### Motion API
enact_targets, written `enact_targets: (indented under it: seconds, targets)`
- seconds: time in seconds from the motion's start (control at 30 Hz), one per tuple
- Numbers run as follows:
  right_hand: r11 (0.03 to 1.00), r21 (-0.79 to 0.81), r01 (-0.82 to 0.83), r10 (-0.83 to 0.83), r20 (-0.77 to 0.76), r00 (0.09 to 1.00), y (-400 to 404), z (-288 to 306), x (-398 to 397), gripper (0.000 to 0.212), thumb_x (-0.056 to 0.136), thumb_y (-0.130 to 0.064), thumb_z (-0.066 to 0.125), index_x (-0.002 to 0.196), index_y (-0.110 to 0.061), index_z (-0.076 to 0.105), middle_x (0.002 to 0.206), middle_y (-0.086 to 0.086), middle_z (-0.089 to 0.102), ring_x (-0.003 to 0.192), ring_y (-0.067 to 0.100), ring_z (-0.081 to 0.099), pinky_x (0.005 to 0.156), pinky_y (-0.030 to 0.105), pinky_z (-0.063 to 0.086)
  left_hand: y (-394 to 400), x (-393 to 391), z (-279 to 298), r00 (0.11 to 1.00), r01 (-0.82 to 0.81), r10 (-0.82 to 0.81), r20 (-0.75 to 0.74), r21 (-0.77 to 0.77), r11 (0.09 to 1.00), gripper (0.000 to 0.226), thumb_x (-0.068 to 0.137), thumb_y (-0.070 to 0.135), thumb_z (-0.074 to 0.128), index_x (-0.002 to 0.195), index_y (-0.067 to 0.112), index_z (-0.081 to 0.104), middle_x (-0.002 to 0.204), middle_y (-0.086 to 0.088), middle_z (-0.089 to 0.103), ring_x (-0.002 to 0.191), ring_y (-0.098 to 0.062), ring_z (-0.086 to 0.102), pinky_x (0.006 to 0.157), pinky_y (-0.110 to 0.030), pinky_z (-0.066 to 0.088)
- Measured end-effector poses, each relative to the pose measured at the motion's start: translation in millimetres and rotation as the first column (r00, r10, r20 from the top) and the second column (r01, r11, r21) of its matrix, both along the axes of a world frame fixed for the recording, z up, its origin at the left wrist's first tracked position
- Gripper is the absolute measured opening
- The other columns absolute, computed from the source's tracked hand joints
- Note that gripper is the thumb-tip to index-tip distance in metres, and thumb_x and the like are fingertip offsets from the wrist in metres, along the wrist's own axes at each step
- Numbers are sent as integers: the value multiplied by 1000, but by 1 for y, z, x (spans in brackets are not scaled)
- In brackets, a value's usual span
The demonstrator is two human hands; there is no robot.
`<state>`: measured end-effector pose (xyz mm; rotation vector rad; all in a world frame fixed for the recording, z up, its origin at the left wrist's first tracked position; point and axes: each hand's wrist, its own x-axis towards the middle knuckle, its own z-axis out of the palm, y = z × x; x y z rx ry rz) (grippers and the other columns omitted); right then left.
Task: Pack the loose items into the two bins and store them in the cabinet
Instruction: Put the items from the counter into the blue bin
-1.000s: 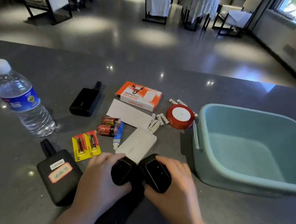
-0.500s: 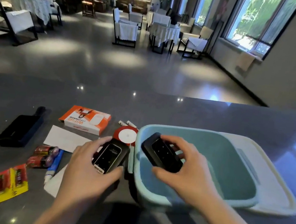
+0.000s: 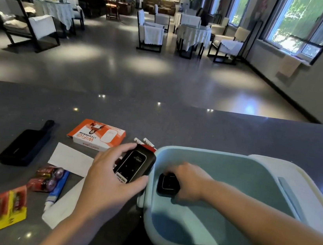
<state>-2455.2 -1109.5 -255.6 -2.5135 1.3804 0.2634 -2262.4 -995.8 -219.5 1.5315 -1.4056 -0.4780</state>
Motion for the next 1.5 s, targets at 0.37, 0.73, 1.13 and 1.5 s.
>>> enact_targets:
  seconds: [0.37, 0.73, 1.13, 1.5]
  targets:
    - [999, -34, -21, 26, 140, 990, 5, 2, -3, 32, 80, -26, 66, 112, -30, 61, 112, -5, 64, 106, 19, 59, 85, 34, 50, -7, -5, 5, 997, 84, -84, -1, 51, 995, 67, 61, 29, 83, 118, 48, 53, 105, 38, 48, 107, 7, 46, 89, -24, 46]
    - [670, 735, 102, -734, 635, 241, 51, 63, -29, 11, 91, -5, 57, 99, -3, 65, 83, 14, 68, 63, 17, 61, 56, 22, 52, -32, -47, 13, 915, 317, -309, 258, 10, 948, 65, 62, 35, 75, 123, 37, 53, 114, 28, 53, 109, 7, 44, 94, -12, 35]
    - [393, 837, 380, -912, 304, 275, 19, -1, -31, 9, 89, -7, 65, 90, -3, 57, 66, 16, 67, 48, 14, 65, 49, 24, 55, -7, -31, -30, 975, 162, -186, 118, 188, 969, 55, 86, 31, 62, 136, 38, 39, 139, 31, 27, 129, 16, 19, 108, -13, 15]
    - [969, -206, 133, -130, 29, 991, 16, -2, -19, 44, 83, -46, 63, 119, -24, 50, 116, -3, 56, 111, 22, 54, 81, 33, 47, -10, -31, -36, 986, 137, -150, 76, 154, 979, 51, 86, 26, 62, 132, 37, 44, 132, 34, 34, 121, 27, 21, 94, 8, 11]
